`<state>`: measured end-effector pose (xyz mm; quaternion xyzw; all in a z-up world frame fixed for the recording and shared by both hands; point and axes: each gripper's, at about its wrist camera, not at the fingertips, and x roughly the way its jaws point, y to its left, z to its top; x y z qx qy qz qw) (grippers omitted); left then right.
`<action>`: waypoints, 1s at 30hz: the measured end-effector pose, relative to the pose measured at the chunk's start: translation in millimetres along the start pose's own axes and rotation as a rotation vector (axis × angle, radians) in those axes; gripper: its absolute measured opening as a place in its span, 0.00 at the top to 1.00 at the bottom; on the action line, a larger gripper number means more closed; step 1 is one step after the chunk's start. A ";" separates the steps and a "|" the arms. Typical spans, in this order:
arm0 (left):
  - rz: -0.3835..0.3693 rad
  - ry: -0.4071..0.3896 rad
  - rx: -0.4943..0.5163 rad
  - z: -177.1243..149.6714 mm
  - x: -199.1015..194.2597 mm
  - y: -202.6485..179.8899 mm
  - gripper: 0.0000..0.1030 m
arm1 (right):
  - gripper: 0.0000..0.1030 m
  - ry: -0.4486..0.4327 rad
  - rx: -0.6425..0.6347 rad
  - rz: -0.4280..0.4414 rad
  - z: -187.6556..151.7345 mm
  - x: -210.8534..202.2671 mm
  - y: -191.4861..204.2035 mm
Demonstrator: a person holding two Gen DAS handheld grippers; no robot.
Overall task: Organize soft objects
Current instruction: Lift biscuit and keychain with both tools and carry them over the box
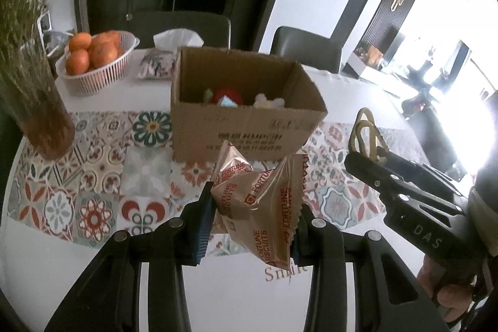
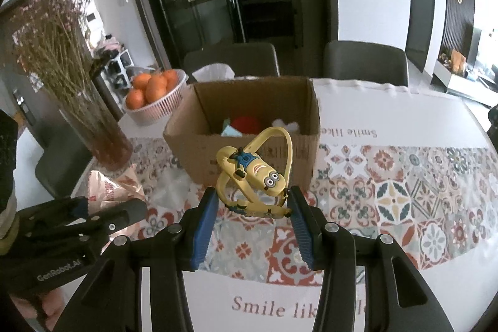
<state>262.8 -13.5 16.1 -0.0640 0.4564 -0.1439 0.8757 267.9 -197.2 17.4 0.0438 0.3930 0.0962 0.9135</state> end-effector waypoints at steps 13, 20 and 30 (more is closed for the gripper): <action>0.020 -0.086 0.051 42.3 -0.4 -5.1 0.62 | 0.54 -0.040 -0.010 0.014 35.6 11.9 -2.4; 0.038 -0.128 0.082 64.2 5.0 -4.5 0.62 | 0.54 -0.052 -0.013 0.017 53.1 24.8 -4.6; 0.061 -0.139 0.115 94.5 26.8 -2.7 0.62 | 0.54 -0.057 -0.031 0.019 79.5 48.0 -12.4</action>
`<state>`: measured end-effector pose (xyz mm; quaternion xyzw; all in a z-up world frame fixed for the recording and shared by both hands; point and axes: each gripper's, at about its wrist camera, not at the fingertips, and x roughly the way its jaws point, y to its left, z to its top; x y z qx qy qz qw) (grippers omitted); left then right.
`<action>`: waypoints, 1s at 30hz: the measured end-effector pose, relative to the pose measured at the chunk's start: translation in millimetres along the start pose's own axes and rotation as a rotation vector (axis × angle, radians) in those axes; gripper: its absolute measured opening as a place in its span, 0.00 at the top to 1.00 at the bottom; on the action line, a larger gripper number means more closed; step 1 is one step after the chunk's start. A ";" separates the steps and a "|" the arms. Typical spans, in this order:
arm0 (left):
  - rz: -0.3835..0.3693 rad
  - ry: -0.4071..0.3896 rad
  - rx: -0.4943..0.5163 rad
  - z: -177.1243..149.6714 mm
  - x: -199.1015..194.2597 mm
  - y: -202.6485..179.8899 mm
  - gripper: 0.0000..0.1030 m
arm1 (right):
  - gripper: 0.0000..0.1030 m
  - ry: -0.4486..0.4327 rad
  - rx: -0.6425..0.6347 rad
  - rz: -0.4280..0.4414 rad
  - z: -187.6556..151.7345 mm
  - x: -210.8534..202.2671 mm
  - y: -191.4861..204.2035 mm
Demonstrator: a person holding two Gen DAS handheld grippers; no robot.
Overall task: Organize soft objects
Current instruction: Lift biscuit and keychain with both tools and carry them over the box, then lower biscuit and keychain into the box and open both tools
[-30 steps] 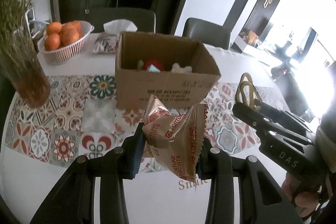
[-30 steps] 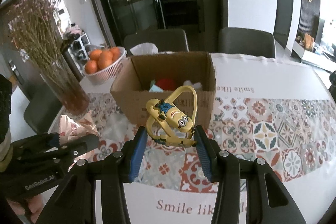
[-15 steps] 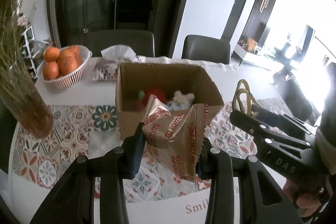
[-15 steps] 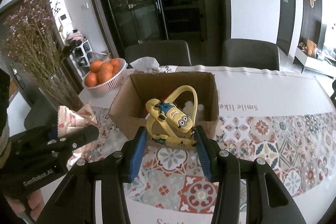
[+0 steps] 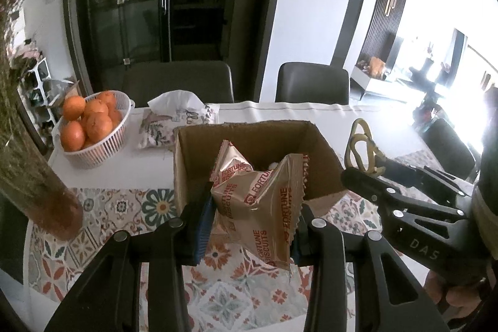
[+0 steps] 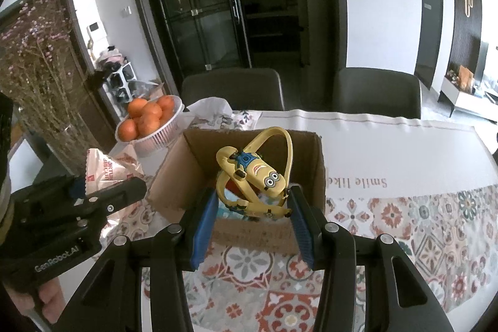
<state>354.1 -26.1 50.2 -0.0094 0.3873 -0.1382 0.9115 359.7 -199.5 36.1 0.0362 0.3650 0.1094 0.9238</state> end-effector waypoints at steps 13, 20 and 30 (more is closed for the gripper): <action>0.012 0.038 0.020 27.4 51.3 3.8 0.62 | 0.54 0.076 0.024 0.033 21.0 55.8 -21.5; 0.015 0.082 0.016 32.1 86.2 11.5 0.62 | 0.54 0.150 0.046 0.054 23.9 95.4 -30.5; 0.022 0.179 0.018 28.9 125.2 20.5 0.29 | 0.39 0.273 0.126 0.115 20.6 136.3 -43.6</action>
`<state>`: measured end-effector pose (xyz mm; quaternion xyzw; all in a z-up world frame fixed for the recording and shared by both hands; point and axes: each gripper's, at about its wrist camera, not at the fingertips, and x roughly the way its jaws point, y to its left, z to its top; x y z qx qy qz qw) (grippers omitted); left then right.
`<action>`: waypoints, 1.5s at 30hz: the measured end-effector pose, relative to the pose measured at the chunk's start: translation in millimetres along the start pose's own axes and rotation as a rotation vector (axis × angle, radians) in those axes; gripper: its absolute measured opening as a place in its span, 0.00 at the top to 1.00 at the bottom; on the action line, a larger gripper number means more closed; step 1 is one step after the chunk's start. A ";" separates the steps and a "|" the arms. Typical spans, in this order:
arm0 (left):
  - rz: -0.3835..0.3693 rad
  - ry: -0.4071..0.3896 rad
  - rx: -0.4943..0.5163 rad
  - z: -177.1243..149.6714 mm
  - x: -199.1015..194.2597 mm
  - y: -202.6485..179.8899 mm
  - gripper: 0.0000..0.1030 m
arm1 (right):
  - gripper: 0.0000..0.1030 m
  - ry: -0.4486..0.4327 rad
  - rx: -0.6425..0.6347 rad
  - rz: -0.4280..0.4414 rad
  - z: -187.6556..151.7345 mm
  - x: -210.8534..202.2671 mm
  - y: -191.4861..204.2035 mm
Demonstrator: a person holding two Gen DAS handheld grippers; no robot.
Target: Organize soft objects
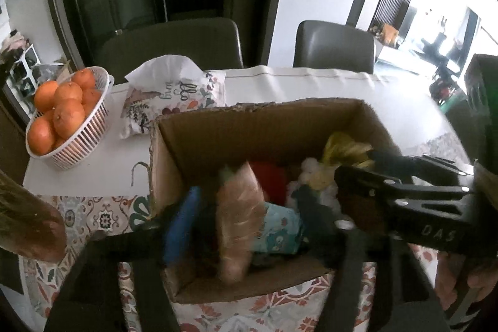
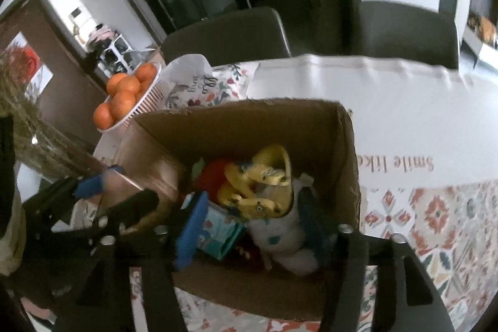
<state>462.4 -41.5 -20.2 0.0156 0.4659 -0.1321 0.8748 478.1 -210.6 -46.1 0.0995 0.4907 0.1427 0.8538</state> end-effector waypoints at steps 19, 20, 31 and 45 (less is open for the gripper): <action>0.065 -0.061 0.009 -24.0 -56.7 -11.6 0.28 | 0.39 -0.118 -0.051 -0.109 -36.6 -70.8 23.2; 0.065 -0.068 0.009 -27.9 -63.9 -13.3 0.28 | 0.39 -0.125 -0.055 -0.112 -40.4 -75.8 25.4; 0.107 -0.164 0.004 -67.9 -133.3 -28.6 0.23 | 0.39 -0.240 -0.113 -0.181 -92.6 -145.7 55.4; 0.119 -0.270 0.018 -133.7 -212.5 -48.8 0.10 | 0.28 -0.336 -0.124 -0.232 -171.7 -219.1 83.8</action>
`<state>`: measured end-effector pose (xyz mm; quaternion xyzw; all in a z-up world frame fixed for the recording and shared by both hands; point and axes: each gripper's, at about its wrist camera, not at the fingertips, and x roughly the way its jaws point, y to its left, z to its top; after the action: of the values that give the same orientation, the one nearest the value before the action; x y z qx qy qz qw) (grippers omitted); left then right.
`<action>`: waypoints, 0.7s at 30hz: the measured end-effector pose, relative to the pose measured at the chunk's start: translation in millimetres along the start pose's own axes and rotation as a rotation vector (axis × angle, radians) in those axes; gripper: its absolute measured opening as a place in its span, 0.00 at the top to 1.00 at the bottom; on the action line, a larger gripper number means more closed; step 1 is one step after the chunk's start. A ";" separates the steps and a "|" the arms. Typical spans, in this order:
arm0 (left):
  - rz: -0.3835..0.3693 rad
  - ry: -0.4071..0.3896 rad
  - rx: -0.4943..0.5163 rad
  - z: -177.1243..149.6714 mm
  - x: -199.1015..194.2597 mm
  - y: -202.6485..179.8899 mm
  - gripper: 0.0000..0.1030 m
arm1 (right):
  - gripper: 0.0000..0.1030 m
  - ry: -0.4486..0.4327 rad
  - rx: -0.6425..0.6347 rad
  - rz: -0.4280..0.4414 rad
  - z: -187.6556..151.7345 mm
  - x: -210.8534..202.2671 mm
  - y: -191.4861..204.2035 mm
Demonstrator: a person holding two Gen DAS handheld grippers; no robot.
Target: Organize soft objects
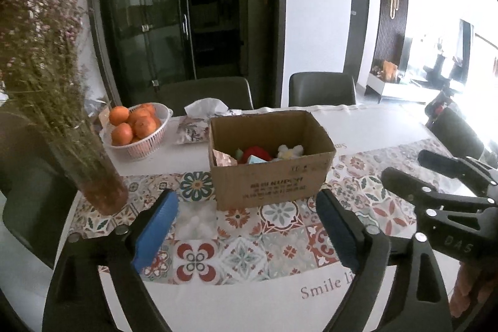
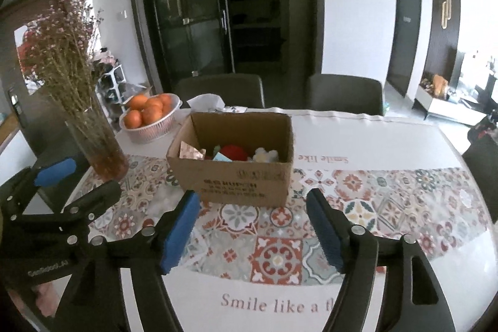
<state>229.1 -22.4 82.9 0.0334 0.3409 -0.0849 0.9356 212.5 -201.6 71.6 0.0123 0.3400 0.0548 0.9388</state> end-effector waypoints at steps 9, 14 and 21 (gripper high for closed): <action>0.032 -0.048 -0.002 -35.7 -45.8 -2.8 0.04 | 0.23 -0.060 -0.009 -0.059 -36.2 -49.0 14.7; 0.047 -0.063 -0.005 -55.2 -67.1 -3.2 0.00 | 0.20 -0.081 -0.009 -0.057 -58.1 -67.1 21.1; 0.093 -0.073 0.011 -88.6 -92.3 -6.4 0.00 | 0.17 -0.107 -0.002 -0.058 -88.3 -87.1 25.3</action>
<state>102.4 -5.5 74.5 0.0512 0.3041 -0.0446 0.9502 87.3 -187.4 60.8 0.0046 0.2896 0.0269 0.9568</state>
